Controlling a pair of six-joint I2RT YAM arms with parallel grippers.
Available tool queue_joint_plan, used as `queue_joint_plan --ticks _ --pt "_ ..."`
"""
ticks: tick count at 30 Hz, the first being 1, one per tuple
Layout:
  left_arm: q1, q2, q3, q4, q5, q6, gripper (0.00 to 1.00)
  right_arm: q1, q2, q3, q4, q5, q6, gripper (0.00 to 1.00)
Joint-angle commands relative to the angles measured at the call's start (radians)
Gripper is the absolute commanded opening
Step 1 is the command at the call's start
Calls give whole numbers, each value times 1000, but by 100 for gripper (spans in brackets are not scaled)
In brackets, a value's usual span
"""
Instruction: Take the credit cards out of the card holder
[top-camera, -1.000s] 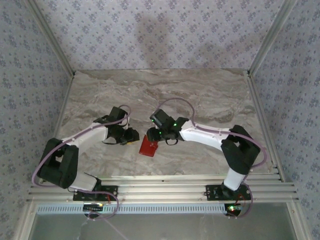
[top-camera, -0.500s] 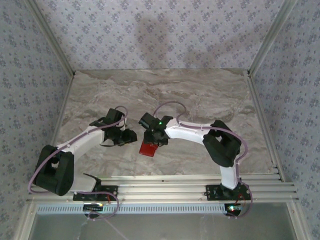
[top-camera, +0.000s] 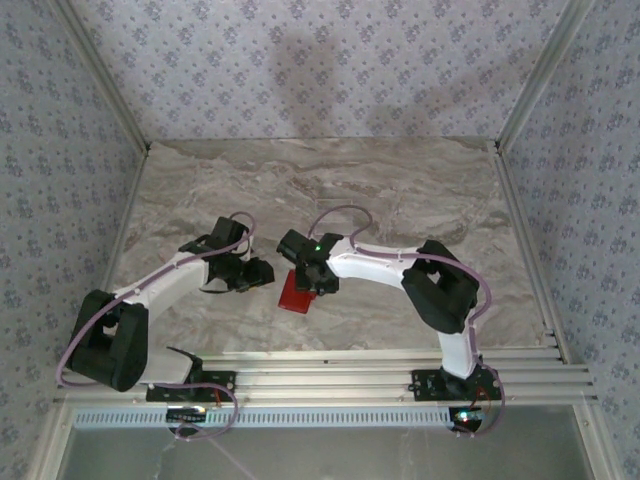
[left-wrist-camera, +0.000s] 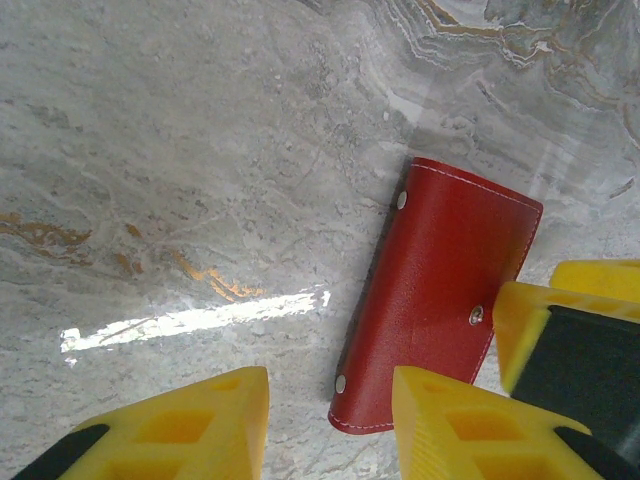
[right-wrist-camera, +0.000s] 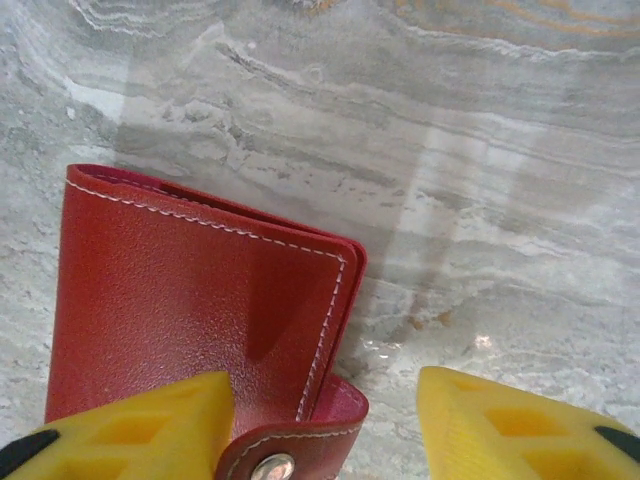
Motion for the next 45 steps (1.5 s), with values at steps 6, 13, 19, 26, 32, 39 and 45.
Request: queue_joint_plan --ticks 6,13,19,26,32,39,45 --pt "4 7 8 -7 13 -17 38 5 -76 -57 -10 17 46 36" --pt "-17 20 33 -20 7 -17 38 3 -86 -105 46 -1 56 25" --pt "-67 43 72 -47 -25 -11 38 3 -114 -127 66 17 49 12" --pt "-148 97 128 -38 -35 -24 39 2 -193 -169 137 32 12 4" --pt "-196 136 161 -22 -23 -31 47 -1 -242 -208 185 27 8 3" --pt "-207 139 157 6 -3 -46 54 -1 -282 -224 221 22 6 2" --pt "-208 128 141 25 3 -52 63 -1 -315 -223 229 21 -1 1"
